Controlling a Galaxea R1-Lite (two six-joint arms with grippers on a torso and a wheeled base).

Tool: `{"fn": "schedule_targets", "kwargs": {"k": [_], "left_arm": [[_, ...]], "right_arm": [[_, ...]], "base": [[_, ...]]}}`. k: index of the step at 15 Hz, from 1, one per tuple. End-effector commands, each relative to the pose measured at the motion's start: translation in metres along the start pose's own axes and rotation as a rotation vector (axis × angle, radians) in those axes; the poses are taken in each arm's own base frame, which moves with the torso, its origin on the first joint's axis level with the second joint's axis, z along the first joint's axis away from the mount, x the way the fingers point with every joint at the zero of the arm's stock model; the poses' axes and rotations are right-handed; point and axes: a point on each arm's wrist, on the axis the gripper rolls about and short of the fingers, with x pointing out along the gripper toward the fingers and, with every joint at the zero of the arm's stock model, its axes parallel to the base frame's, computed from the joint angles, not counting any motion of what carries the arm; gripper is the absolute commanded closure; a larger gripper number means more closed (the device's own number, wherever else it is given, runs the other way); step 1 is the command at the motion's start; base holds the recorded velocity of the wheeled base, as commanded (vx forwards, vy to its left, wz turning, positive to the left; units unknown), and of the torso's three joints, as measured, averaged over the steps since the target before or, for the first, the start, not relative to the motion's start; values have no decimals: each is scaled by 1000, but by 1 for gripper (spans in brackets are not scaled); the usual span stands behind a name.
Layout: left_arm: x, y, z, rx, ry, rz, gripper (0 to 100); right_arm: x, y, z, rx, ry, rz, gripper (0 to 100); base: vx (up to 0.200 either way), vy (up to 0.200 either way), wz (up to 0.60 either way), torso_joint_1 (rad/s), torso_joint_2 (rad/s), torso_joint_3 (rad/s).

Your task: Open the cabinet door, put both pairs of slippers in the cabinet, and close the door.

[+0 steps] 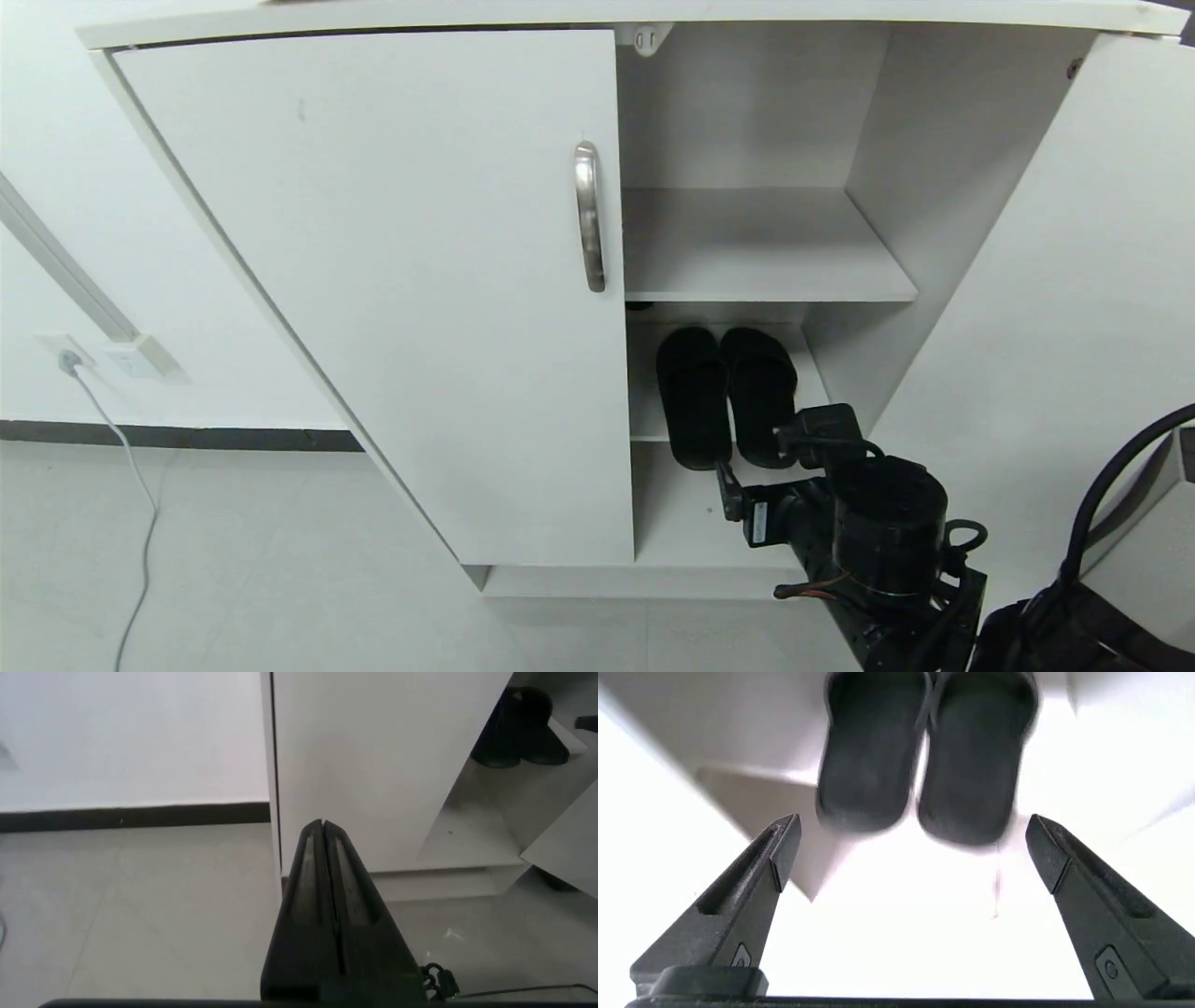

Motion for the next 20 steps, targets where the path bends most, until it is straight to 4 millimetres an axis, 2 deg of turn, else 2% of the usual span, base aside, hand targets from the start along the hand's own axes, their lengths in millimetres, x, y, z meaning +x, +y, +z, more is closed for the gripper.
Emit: {"fn": "schedule_targets", "kwargs": {"k": [1,14,20], "left_arm": [[0,0,0,0,1,-1,100],[0,0,0,0,1,-4,100],[0,0,0,0,1,-4,100]], "right_arm": [[1,1,-3,-5,6,1,0],[-1,-1,-7,-8,9,0,0],[-3,-3,-9,-7,8,0,0]], "base": [[0,0,0,0,0,0],[0,0,0,0,0,0],[0,0,0,3,3,170]]}}
